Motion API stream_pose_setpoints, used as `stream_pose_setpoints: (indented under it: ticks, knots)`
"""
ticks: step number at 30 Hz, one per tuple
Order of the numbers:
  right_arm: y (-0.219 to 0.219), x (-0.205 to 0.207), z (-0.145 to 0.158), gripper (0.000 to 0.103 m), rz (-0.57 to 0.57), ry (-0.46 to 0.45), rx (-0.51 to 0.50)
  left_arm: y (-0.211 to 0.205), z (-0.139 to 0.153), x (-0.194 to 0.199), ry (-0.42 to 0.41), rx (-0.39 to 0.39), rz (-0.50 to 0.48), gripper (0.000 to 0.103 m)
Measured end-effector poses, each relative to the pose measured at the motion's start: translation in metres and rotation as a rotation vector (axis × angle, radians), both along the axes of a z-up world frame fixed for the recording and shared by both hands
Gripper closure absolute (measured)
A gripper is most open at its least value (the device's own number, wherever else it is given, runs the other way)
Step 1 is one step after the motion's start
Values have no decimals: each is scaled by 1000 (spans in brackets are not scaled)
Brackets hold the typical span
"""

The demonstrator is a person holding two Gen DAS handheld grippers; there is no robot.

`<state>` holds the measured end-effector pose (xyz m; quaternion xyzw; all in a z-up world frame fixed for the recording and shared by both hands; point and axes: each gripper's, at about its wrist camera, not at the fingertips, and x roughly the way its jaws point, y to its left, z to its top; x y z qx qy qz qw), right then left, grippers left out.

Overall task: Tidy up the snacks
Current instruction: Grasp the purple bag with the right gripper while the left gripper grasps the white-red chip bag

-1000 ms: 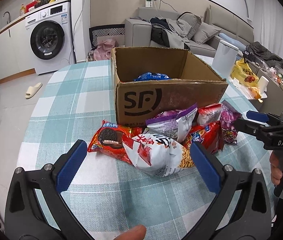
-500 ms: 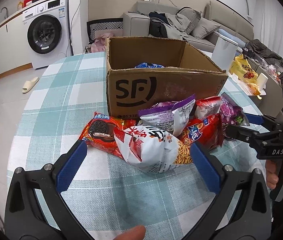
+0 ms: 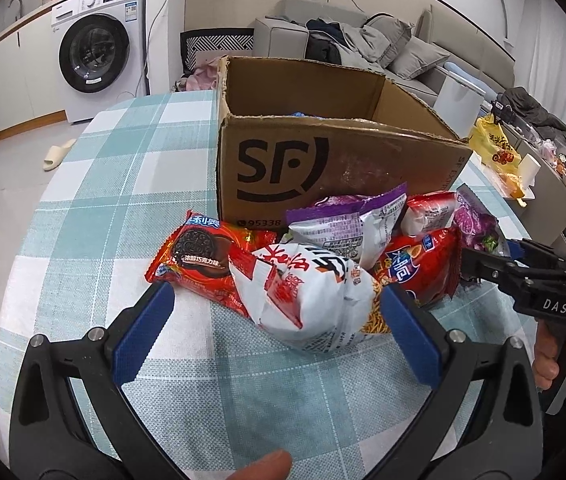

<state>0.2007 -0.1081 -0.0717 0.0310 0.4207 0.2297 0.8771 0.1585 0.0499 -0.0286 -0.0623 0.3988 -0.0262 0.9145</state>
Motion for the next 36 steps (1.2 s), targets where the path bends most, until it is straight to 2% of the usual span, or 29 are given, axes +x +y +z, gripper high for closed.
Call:
stream_pose_setpoints:
  ticks: [3, 5, 21, 26, 30, 35, 36]
  knots:
    - [1, 0, -1, 52, 6, -3, -4, 0, -3, 2, 3, -4, -3, 0]
    - [1, -2, 0, 55, 7, -6, -3, -1, -3, 0, 3, -8, -3, 0]
    - [4, -4, 2, 58, 13, -25, -16, -7, -4, 3, 7, -32, -43, 2]
    - [4, -4, 2, 58, 14, -25, -16, -13, -7, 5, 19, -40, -80, 16]
    - [4, -4, 2, 58, 14, -25, -16, -16, -6, 4, 11, -41, -101, 22]
    - [3, -4, 3, 58, 13, -28, -14, -4, -4, 2, -11, -86, -86, 45]
    - [3, -5, 4, 58, 13, -28, -15, -1, -4, 2, -10, -95, -82, 47]
